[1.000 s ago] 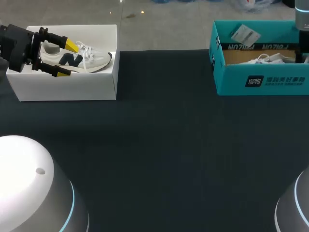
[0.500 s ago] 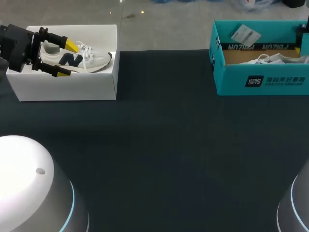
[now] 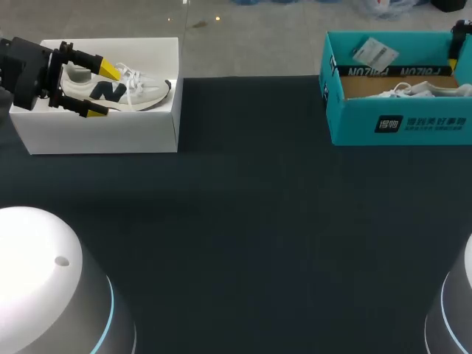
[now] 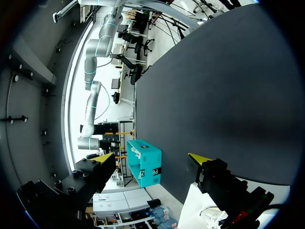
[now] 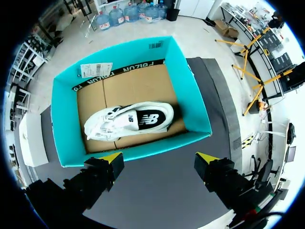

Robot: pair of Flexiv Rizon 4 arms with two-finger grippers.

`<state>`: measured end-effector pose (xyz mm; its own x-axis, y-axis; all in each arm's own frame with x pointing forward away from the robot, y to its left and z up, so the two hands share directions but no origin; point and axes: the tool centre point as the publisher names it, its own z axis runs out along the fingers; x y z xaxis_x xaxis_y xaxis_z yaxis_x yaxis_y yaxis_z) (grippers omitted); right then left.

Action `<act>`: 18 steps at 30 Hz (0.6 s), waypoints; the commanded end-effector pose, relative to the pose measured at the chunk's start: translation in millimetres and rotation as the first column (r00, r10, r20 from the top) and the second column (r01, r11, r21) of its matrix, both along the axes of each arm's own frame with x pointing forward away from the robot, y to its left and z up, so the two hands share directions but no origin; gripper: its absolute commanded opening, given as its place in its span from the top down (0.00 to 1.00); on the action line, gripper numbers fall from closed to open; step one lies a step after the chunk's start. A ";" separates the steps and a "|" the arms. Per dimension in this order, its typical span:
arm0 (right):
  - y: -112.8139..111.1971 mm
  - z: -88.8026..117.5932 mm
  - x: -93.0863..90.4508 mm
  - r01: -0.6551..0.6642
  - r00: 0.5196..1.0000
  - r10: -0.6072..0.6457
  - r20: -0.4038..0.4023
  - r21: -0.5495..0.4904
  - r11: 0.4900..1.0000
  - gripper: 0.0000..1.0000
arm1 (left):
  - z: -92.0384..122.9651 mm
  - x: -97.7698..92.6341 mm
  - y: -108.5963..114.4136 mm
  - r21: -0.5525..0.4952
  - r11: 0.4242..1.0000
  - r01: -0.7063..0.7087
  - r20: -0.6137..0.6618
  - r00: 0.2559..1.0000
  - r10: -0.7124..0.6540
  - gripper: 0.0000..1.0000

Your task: Take the shoe out of the shoebox, open the shoe tongue, remove and reinsert the insole, then place the shoe into the shoebox

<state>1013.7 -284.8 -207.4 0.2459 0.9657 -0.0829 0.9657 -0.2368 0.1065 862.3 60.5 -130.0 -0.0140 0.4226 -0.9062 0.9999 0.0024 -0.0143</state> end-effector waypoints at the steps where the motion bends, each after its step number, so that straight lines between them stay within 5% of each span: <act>1: 13.3 -2.2 -28.2 -0.063 0.994 0.066 0.091 -0.042 0.997 0.00 | 0.5 -0.2 -0.2 0.004 1.000 0.000 0.000 1.000 0.000 0.00; 7: 13.3 -2.2 -28.2 -0.063 0.994 0.066 0.091 -0.042 0.997 0.00 | 0.5 -0.2 -0.2 0.004 1.000 0.000 0.000 1.000 0.000 0.00; 14: 13.3 -2.2 -28.2 -0.063 0.994 0.066 0.091 -0.042 0.997 0.00 | 1.2 22.9 35.9 0.285 0.951 0.121 0.080 0.986 -0.149 0.00; 18: 13.3 -2.2 -28.2 -0.063 0.994 0.066 0.091 -0.042 0.997 0.00 | 2.3 32.5 56.0 0.351 0.920 0.173 0.037 0.979 -0.199 0.00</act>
